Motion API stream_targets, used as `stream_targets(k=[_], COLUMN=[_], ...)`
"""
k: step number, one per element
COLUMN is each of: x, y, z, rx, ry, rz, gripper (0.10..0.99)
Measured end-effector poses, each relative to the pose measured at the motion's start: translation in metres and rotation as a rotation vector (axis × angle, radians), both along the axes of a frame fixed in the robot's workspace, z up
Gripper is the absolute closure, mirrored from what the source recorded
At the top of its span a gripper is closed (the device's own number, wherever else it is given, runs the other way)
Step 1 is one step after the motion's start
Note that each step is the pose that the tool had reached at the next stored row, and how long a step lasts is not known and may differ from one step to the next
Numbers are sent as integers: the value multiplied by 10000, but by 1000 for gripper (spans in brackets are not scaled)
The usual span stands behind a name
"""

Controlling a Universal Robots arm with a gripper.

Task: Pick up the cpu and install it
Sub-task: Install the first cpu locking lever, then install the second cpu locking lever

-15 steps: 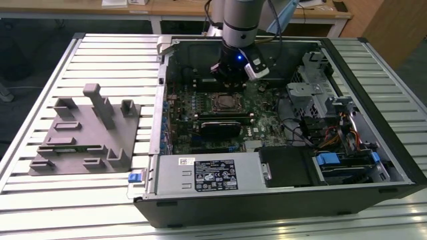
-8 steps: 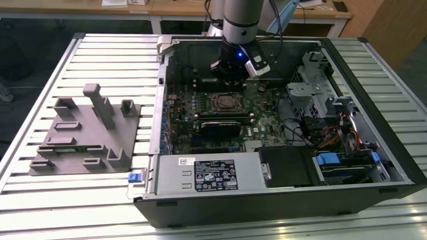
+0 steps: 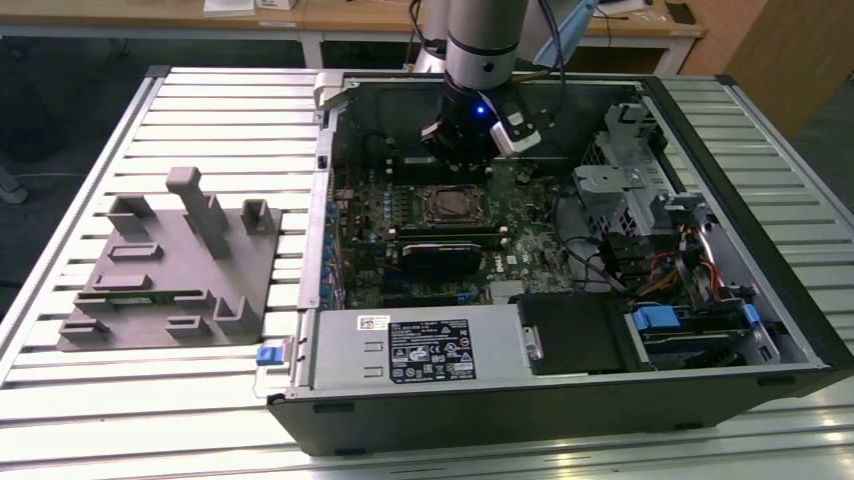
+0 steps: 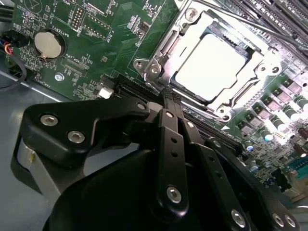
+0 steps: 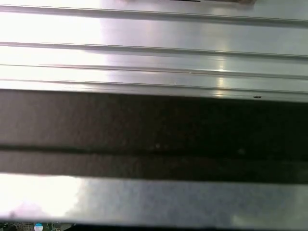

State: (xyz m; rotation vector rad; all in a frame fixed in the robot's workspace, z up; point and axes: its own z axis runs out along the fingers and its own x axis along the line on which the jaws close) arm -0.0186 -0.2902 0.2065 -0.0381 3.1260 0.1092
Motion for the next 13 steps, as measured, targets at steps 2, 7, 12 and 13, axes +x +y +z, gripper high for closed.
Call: stream_targets(k=[2, 7, 12, 13], x=[0, 0, 0, 0], y=[-9, -20, -38, -43], z=[-1, -1, -1, -1], rx=[0, -2, -1, 0], ry=[0, 1, 1, 0], rz=[1, 1, 1, 1], gripper=[980, 980, 980, 980])
